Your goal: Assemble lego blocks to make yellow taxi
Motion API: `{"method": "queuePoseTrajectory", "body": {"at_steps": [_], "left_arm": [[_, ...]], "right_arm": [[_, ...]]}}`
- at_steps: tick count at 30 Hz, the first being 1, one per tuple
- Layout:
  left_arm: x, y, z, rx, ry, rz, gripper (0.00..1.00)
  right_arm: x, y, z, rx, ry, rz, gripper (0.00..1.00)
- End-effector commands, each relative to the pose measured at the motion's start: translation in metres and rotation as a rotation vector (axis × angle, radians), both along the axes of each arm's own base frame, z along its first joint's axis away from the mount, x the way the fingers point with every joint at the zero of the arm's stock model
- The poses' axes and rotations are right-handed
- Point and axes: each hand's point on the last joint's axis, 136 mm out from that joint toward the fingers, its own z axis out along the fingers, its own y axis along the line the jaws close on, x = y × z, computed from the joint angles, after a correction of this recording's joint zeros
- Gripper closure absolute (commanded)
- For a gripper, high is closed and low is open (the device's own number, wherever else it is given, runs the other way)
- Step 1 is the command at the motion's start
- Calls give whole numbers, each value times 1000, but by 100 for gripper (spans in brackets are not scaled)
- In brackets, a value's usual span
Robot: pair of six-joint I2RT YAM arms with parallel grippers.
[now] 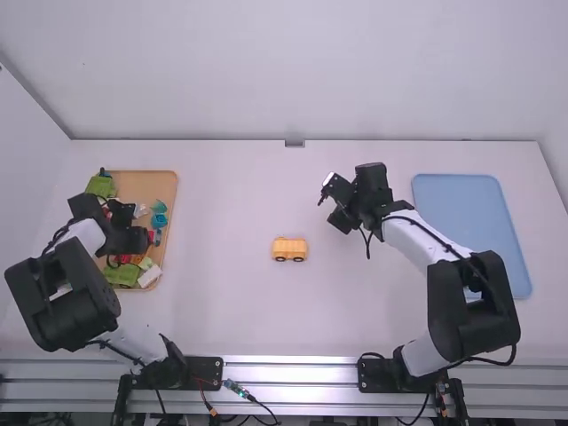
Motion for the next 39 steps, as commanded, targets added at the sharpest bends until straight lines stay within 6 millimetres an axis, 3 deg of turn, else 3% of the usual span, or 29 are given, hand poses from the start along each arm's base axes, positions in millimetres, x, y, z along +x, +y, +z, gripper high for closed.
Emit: {"method": "queuePoseTrajectory", "body": {"at_steps": [1,15,18,23,27,29,35,39], "left_arm": [[-10,1,-1,38,37,-9,45],[-23,7,-5,52,100,75,50],[-26,6,-6,49,110,73,37],[-27,5,-6,48,117,68,38],[-24,7,-8,71,97,42,42],[-21,9,-11,81,71,58,50],[-29,4,-25,99,80,3,59],[-33,0,-29,90,87,1,58]], "right_arm": [[7,3,16,17,-37,3,1],[6,3,16,18,-36,3,1],[6,3,15,18,-32,3,1],[6,3,15,17,-32,3,1],[6,3,15,17,-33,3,1],[6,3,15,18,-32,3,1],[6,3,15,17,-33,4,1],[6,3,15,18,-34,4,1]]}}
